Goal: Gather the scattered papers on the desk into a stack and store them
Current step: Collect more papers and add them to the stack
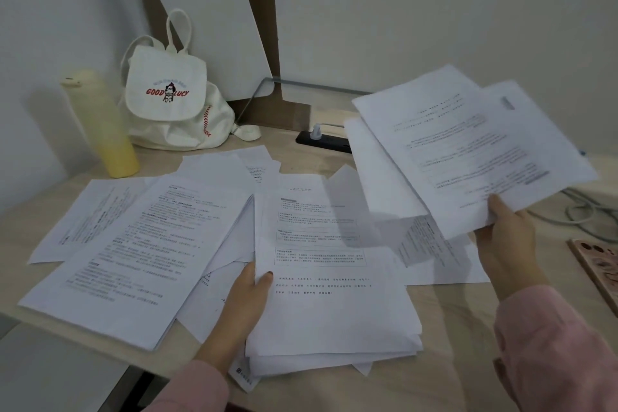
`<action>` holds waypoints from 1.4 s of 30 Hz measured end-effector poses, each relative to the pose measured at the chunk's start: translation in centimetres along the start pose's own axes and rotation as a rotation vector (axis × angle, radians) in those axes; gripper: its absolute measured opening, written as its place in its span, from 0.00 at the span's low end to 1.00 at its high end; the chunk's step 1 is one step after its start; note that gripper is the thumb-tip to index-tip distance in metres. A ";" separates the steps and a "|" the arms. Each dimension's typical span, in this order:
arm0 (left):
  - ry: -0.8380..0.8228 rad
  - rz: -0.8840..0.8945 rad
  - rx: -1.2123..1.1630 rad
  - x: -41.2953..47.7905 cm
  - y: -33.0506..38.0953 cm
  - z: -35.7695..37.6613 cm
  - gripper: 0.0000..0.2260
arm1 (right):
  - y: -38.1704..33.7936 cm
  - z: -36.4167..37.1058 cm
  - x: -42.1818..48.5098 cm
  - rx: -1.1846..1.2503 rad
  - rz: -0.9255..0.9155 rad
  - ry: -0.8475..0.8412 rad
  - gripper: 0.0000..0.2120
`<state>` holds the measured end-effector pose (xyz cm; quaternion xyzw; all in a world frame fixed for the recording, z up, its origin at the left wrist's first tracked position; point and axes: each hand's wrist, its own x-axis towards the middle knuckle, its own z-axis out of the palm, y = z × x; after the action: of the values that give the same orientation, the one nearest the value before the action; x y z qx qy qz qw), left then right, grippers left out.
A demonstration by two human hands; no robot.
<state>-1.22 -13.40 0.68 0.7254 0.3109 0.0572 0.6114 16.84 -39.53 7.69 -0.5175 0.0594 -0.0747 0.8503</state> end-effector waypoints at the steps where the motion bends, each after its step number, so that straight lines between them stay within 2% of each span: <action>1: -0.004 -0.004 -0.001 0.0 0.0 0.0 0.15 | 0.3 -0.2 0.0 0.015 0.041 -0.030 0.18; 4: -0.018 -0.019 -0.024 0.2 -0.1 -0.1 0.16 | 1.2 -0.4 -0.2 -0.056 0.178 -0.181 0.18; 8: -0.039 -0.033 -0.076 0.2 -0.1 -0.3 0.16 | 2.7 -1.0 -1.0 -0.351 0.387 -0.387 0.11; 12: 0.015 -0.057 -0.074 0.4 0.2 -0.2 0.17 | 4.3 -1.9 -1.4 -0.738 0.457 -0.375 0.10; 14: 0.034 -0.083 -0.083 0.4 0.2 -0.1 0.18 | 4.8 -1.7 -1.4 -0.969 0.387 -0.338 0.09; 17: 0.028 -0.107 -0.124 0.4 0.2 -0.1 0.20 | 5.1 -1.6 -0.9 -1.277 0.148 -0.335 0.12; 21: 0.007 -0.133 -0.151 0.3 0.1 -0.1 0.22 | 5.0 -2.1 -0.2 -1.520 -0.096 -0.280 0.12; 24: -0.018 -0.107 -0.153 0.3 0.0 -0.3 0.20 | 4.6 -2.4 0.2 -1.563 -0.178 -0.197 0.11; 26: -0.019 -0.104 -0.157 0.5 -0.1 -0.3 0.20 | 4.3 -2.5 0.4 -1.561 -0.209 -0.214 0.11; 30: -0.018 -0.146 -0.185 0.7 0.3 -0.2 0.23 | 3.6 -1.8 1.0 -1.568 -0.245 -0.339 0.12; 34: -0.027 -0.188 -0.193 0.5 0.9 -0.4 0.27 | 3.1 0.2 2.4 -1.685 -0.308 -0.411 0.14; 40: -0.098 -0.181 -0.194 1.1 0.8 -0.7 0.25 | 4.5 4.7 2.3 -1.778 -0.461 -0.670 0.12; 42: -0.123 -0.113 -0.173 1.2 0.6 -0.7 0.21 | 5.8 6.7 1.2 -1.738 -0.554 -0.735 0.13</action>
<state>-0.35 -12.22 1.10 0.6533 0.3072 0.0048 0.6920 19.61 -31.27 5.59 -0.9495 -0.2980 -0.0363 0.0916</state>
